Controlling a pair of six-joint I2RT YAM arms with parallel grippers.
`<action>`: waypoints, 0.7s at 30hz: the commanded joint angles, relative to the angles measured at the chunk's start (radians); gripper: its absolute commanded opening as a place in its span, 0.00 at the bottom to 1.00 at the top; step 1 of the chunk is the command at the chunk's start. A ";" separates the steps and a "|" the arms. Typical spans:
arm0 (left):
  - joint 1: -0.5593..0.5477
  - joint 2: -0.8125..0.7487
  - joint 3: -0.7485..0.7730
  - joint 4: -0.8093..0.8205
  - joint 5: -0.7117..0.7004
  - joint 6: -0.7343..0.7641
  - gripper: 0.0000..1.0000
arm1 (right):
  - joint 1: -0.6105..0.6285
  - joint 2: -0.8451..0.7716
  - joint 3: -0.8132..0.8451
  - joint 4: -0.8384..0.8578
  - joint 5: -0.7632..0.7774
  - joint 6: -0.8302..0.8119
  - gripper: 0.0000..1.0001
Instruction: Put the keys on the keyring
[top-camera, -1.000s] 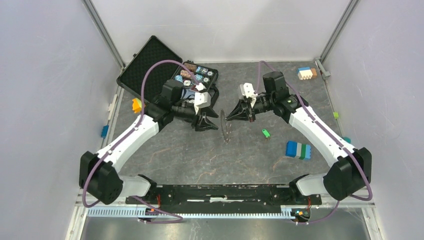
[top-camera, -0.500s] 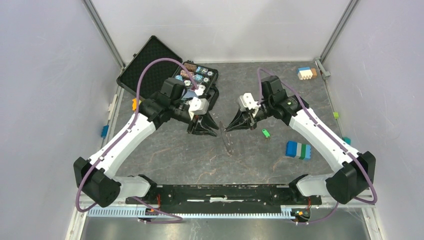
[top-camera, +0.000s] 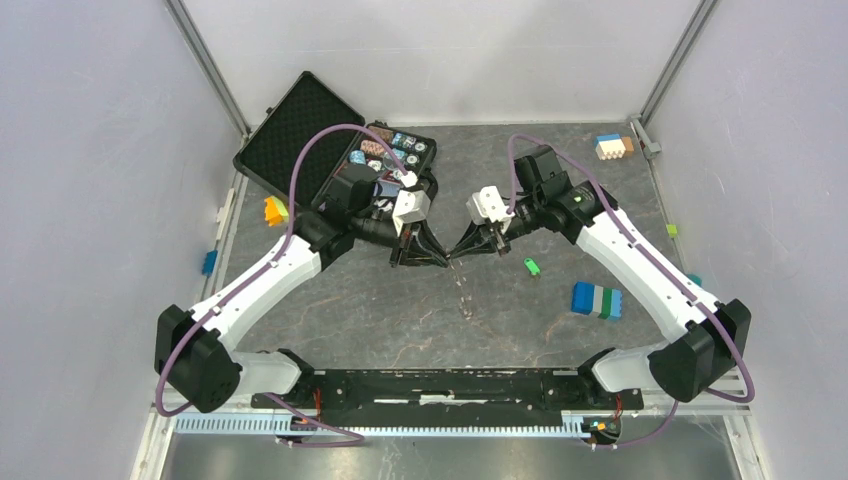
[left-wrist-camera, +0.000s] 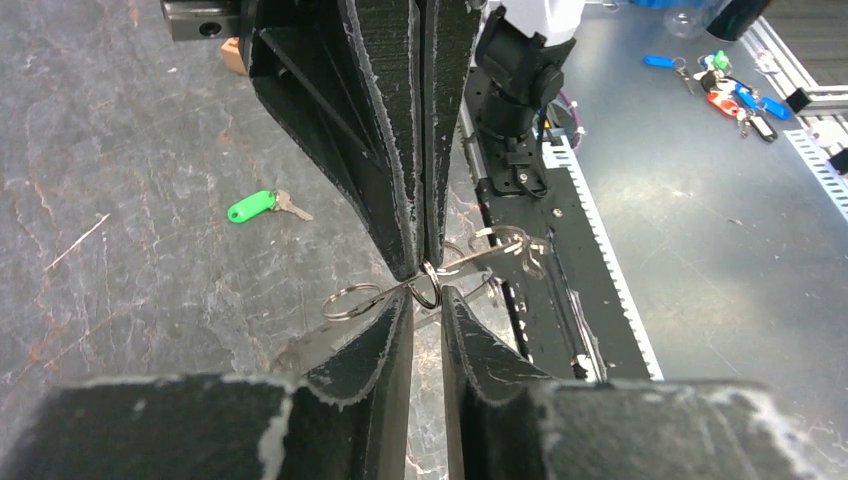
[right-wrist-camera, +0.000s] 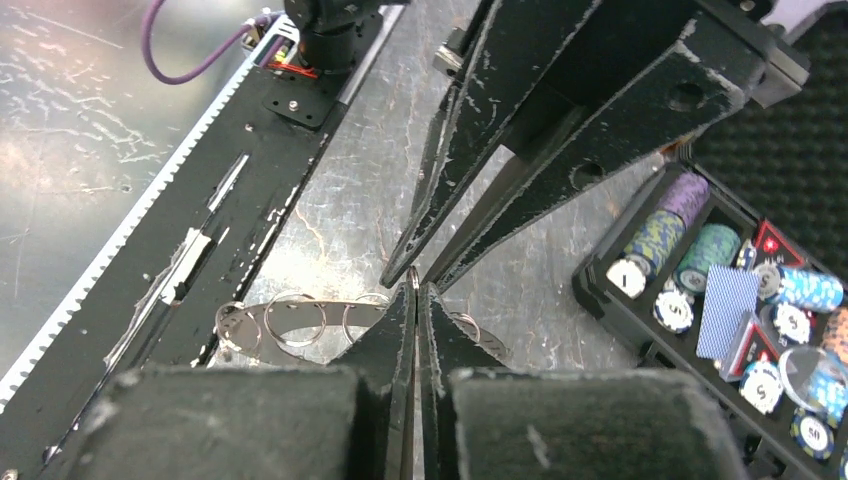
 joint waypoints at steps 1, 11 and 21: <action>-0.006 -0.028 -0.039 0.170 -0.053 -0.131 0.21 | 0.005 -0.035 -0.033 0.169 0.052 0.129 0.00; -0.022 0.003 -0.006 0.182 -0.169 -0.149 0.05 | 0.009 -0.048 -0.071 0.275 0.176 0.272 0.00; -0.029 0.025 0.008 0.180 -0.216 -0.135 0.07 | 0.030 -0.031 -0.062 0.269 0.254 0.284 0.00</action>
